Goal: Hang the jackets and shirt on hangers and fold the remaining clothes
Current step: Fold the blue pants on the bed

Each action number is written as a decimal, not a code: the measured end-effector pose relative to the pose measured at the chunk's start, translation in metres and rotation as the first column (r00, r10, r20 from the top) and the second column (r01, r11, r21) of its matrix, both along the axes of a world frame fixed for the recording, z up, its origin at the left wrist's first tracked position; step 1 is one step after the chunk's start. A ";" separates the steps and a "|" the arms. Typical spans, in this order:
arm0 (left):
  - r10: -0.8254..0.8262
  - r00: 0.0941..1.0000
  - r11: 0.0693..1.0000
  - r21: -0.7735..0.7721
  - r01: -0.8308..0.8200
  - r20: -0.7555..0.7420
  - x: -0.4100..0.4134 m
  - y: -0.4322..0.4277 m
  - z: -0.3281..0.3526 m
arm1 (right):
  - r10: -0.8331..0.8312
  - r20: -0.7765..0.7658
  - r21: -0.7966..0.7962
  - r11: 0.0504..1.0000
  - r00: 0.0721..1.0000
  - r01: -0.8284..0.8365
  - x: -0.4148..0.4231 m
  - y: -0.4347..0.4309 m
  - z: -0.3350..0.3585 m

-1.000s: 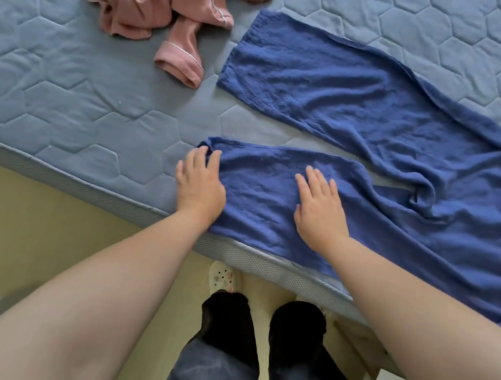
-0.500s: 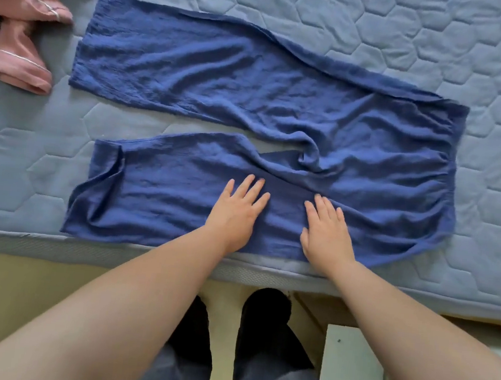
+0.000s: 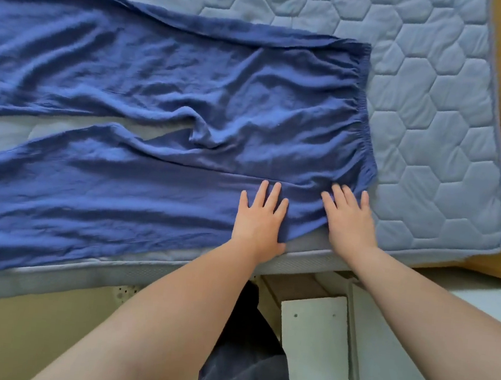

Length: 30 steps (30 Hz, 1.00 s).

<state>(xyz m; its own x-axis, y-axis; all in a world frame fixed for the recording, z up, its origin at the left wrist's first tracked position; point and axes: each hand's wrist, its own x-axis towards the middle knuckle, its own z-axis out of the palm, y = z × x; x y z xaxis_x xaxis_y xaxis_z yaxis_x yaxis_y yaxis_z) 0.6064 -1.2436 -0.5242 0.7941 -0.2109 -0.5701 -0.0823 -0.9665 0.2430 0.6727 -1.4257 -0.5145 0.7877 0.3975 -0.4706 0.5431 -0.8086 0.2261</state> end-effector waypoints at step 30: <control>0.204 0.930 0.970 0.066 -0.235 0.304 0.217 0.112 0.054 | -0.792 -0.315 0.425 0.375 0.523 0.824 0.273 0.074 0.031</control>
